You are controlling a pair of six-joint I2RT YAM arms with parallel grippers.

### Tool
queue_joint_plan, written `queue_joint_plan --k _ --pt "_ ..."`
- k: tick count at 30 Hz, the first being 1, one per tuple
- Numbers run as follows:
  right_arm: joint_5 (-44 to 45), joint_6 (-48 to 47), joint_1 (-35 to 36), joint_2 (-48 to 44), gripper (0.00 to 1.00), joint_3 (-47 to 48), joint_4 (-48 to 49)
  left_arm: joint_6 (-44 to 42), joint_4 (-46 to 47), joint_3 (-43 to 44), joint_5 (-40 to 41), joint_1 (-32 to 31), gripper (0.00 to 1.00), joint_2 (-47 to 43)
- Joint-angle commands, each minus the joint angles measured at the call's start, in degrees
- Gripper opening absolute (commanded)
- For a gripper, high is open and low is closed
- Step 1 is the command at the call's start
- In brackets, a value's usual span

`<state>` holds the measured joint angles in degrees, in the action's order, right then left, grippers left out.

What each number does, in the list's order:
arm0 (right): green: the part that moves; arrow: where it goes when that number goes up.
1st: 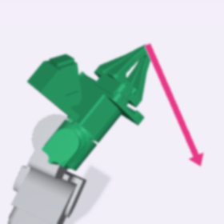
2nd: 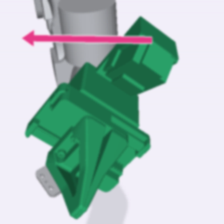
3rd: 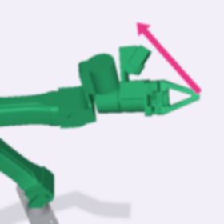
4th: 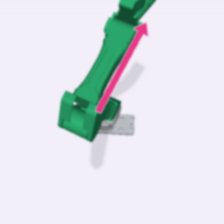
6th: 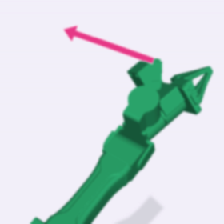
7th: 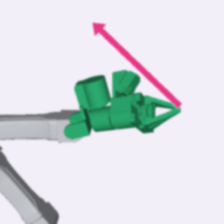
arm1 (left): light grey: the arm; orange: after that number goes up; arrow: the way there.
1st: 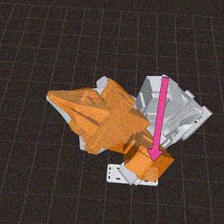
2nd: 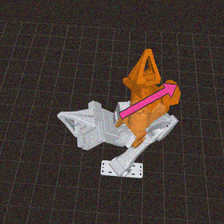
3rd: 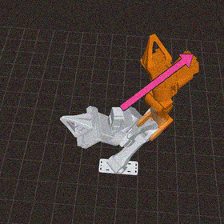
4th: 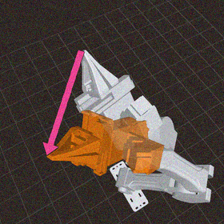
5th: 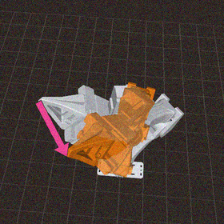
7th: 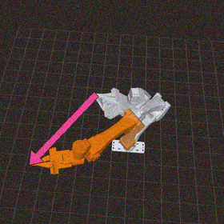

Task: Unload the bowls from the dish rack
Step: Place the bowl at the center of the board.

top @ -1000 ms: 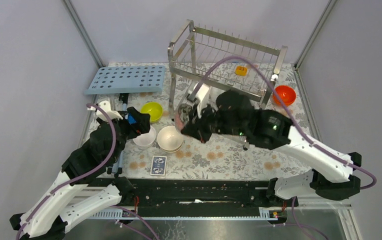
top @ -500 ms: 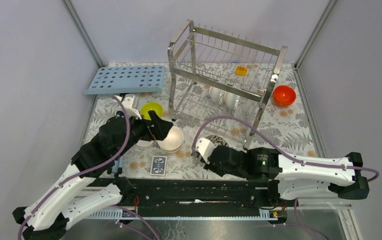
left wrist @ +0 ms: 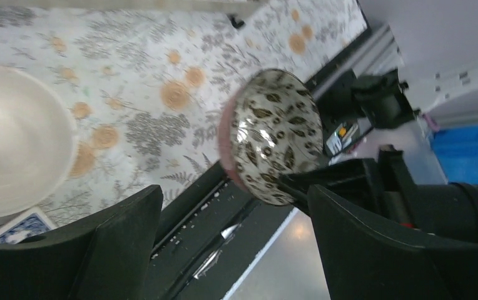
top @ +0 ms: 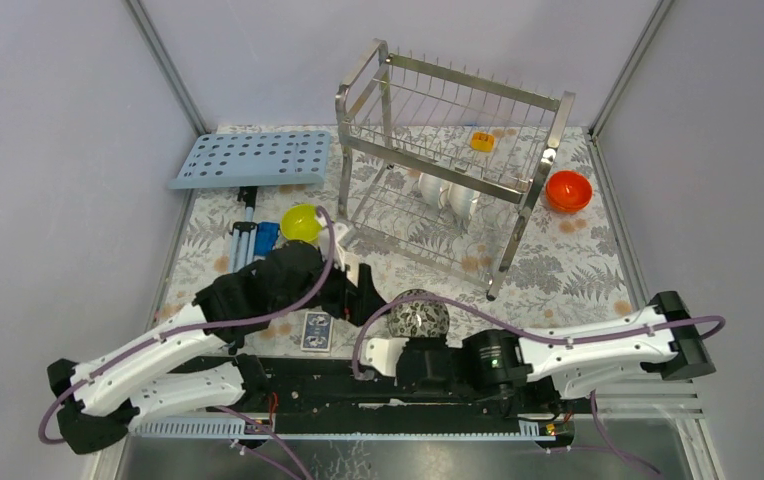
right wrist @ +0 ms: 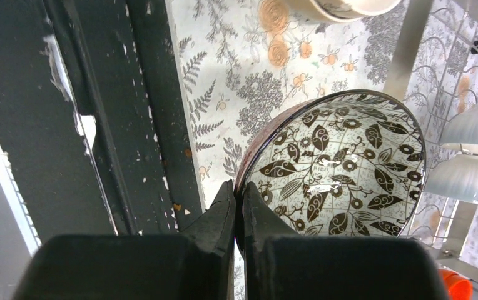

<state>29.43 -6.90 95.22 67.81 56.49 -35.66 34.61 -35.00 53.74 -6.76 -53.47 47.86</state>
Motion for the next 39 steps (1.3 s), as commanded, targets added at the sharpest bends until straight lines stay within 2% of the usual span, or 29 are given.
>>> queue_joint_plan --k 1,8,17,24,33,35,39 --pt "2.8 -3.8 1.8 3.2 0.00 2.5 -1.3 1.4 1.5 -0.1 8.7 -9.8 0.89 3.3" --pt "2.0 -3.9 2.4 4.5 0.00 4.3 -2.3 1.0 -0.7 2.0 14.1 -13.2 0.86 9.5" --pt "1.9 -3.3 3.3 6.7 0.00 6.4 -4.4 0.1 -0.3 2.4 14.0 -13.2 0.75 13.4" --pt "2.5 -3.4 3.4 7.2 0.00 6.4 -4.2 0.1 0.2 2.0 13.3 -13.3 0.51 14.1" --pt "3.2 -3.6 3.4 7.2 0.00 6.4 -4.3 -0.3 0.5 2.2 12.2 -13.4 0.44 16.8" --pt "3.2 -3.5 3.4 7.0 0.00 6.2 -4.3 -0.4 0.7 2.2 12.0 -13.3 0.40 17.1" --pt "3.4 -3.1 3.5 6.7 0.00 5.4 -3.8 -0.5 1.0 2.2 11.6 -13.4 0.24 17.4"
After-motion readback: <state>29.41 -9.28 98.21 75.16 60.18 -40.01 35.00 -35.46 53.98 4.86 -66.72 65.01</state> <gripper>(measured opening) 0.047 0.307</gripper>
